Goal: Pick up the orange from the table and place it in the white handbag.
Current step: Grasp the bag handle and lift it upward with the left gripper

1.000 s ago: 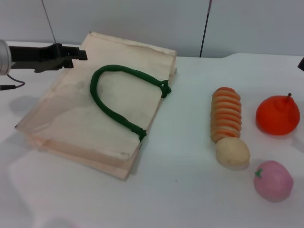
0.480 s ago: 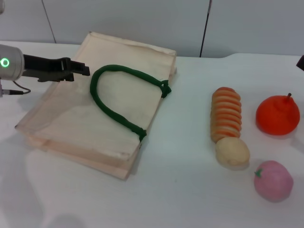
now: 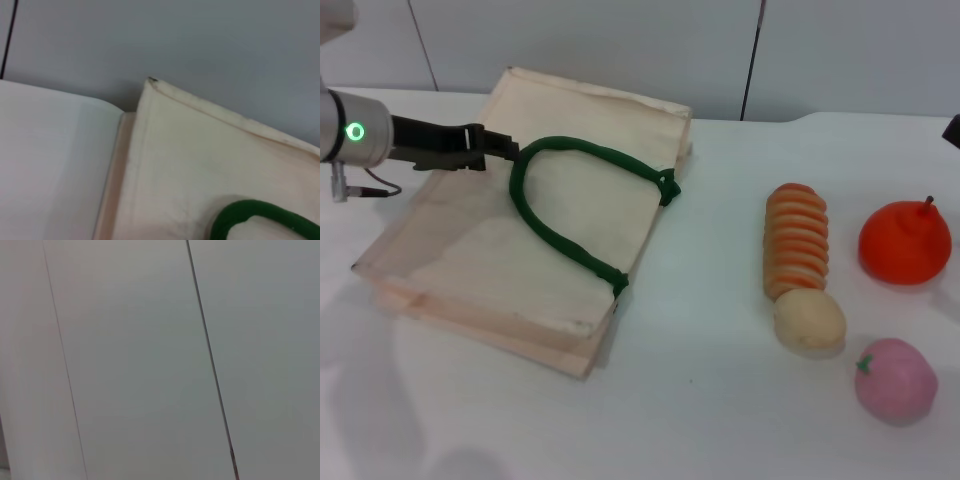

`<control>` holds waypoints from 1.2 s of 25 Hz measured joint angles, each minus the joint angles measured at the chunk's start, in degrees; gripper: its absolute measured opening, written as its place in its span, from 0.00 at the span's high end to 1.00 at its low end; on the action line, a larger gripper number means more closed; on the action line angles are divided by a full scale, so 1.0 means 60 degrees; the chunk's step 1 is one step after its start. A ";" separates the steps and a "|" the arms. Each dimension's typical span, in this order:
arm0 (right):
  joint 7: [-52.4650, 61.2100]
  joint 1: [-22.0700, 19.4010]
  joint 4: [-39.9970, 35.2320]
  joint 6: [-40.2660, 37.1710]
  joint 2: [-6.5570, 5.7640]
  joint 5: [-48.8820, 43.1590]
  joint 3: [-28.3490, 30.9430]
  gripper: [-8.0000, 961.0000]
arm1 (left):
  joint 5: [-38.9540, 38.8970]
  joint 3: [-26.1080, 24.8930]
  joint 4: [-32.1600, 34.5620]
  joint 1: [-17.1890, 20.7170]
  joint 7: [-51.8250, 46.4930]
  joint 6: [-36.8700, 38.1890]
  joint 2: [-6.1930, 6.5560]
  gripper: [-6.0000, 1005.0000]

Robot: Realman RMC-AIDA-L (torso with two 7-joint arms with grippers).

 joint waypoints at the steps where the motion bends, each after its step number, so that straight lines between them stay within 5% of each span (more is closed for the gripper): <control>1: 0.0000 0.0001 0.0000 0.0004 0.0000 0.0000 0.0000 0.07 | 0.0006 0.0000 0.0075 -0.0014 0.0043 -0.0068 0.0001 0.40; 30: 0.0025 0.0115 0.0000 0.0003 0.0029 0.0000 0.0000 0.07 | 0.1978 -0.0016 0.1234 -0.0504 -0.0571 -0.1792 -0.0136 0.40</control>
